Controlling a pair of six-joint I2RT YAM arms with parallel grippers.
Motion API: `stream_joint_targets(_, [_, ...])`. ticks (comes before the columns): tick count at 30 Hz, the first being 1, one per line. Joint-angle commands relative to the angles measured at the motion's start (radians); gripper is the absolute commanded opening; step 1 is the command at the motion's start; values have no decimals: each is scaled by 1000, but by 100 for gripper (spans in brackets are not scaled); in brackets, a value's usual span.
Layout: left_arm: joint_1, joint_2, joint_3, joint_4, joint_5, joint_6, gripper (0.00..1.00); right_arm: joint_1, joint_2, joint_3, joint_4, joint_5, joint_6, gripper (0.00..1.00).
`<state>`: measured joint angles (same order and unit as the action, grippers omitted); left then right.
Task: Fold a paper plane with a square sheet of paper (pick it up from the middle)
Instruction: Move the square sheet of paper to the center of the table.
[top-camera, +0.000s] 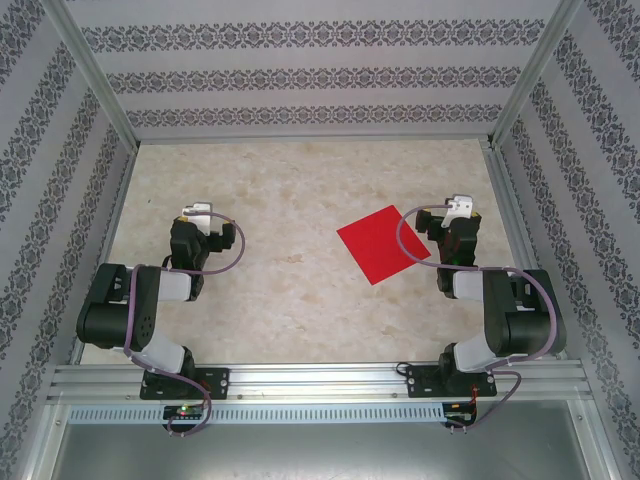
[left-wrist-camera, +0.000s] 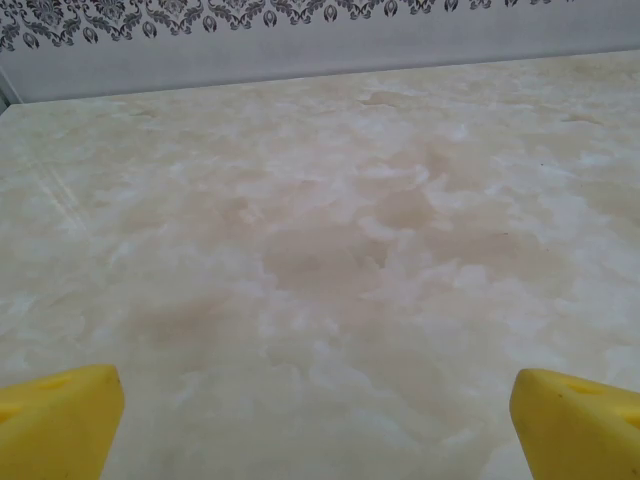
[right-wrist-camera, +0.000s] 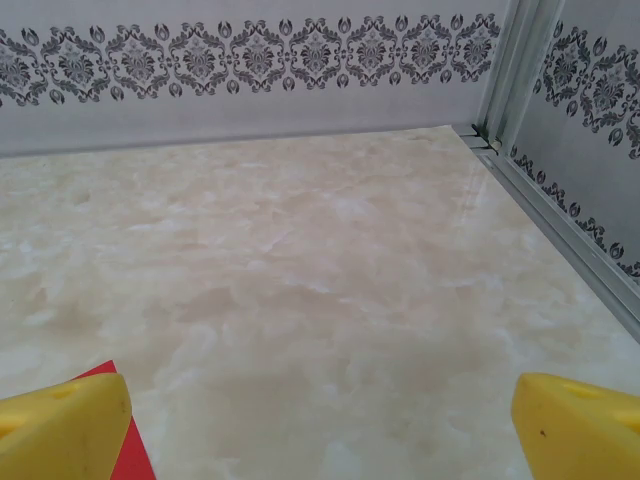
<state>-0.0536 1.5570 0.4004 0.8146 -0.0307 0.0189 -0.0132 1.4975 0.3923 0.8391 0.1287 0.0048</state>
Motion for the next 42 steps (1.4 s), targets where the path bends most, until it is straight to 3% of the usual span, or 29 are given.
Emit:
stream_joint_targets(1, [-3,5,18,11,14,12,100,9,2,-4,35,-14,-2,98])
stream_joint_targets(21, [-3,-2,11,18,14,12,100,5,-2,-10,45,-19,-3,98])
stream_joint_targets(24, [-3,-80,25,-75,-37,-10,100,14,-65,-13,8,0,-8,98])
stream_joint_targets(29, [-3,-219,172,-475,-236,-132,100,115,-232,125,-348,172,-37,98])
stream_joint_targets(33, [-3,-268,292,-698,-212,-253,100,150,-255,311,-681,205,108,98])
stream_joint_targets(37, [-3,-295,412,-915,-115,-374,100,185,-191,486,-979,108,229,98])
stream_joint_targets(42, [-3,-309,484,-1032,30,-432,100,211,-77,612,-1163,-135,376,98])
